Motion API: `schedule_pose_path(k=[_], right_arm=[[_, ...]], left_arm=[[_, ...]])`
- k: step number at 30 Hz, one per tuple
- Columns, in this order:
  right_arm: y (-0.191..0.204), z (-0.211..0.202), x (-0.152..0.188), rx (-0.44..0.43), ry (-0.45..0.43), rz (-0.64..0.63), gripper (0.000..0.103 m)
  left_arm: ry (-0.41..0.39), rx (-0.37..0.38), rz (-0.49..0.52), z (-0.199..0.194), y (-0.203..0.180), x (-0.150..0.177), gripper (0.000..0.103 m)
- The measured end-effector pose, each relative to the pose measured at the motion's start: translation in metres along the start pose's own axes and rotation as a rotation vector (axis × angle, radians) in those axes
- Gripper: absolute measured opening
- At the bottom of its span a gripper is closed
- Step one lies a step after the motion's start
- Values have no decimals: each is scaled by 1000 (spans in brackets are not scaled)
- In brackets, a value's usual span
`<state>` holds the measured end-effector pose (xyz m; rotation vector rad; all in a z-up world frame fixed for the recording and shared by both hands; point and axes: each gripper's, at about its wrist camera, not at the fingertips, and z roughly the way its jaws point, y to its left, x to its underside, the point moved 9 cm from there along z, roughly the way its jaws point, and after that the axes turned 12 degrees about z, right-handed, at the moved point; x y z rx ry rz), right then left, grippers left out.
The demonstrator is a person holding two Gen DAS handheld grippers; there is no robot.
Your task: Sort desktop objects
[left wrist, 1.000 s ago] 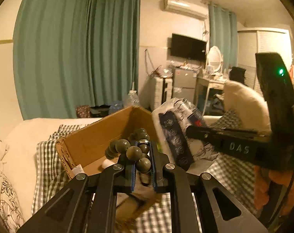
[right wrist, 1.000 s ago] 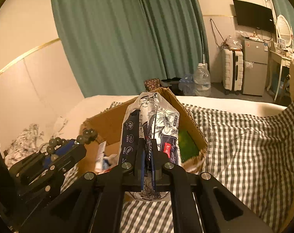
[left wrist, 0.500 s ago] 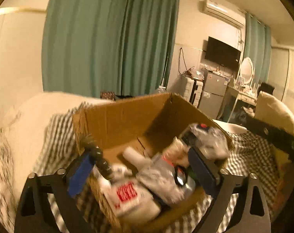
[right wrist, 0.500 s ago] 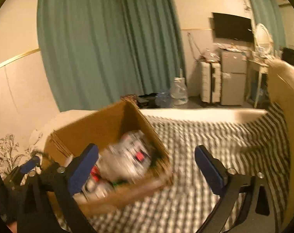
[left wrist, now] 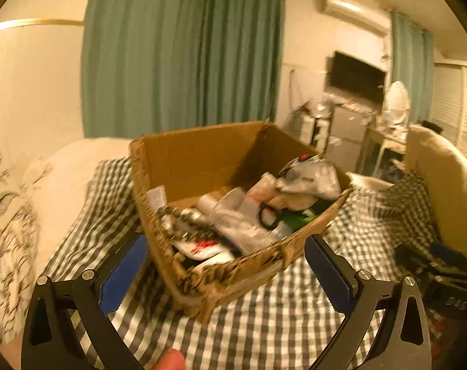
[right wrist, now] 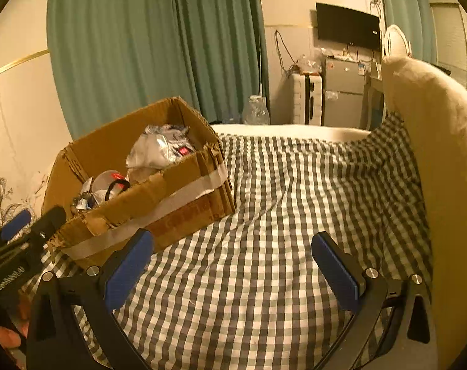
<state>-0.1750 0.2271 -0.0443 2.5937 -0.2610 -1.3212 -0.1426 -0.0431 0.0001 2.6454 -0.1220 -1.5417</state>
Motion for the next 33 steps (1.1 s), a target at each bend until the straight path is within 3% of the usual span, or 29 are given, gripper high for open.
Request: schedule_pose_path(k=[11, 33], right_arm=[[-4, 2, 0, 14, 4, 37, 103], [12, 12, 16, 1, 48, -12, 103]], left_arm=[[7, 35, 14, -6, -6, -4, 103], [8, -1, 63, -3, -9, 2, 103]])
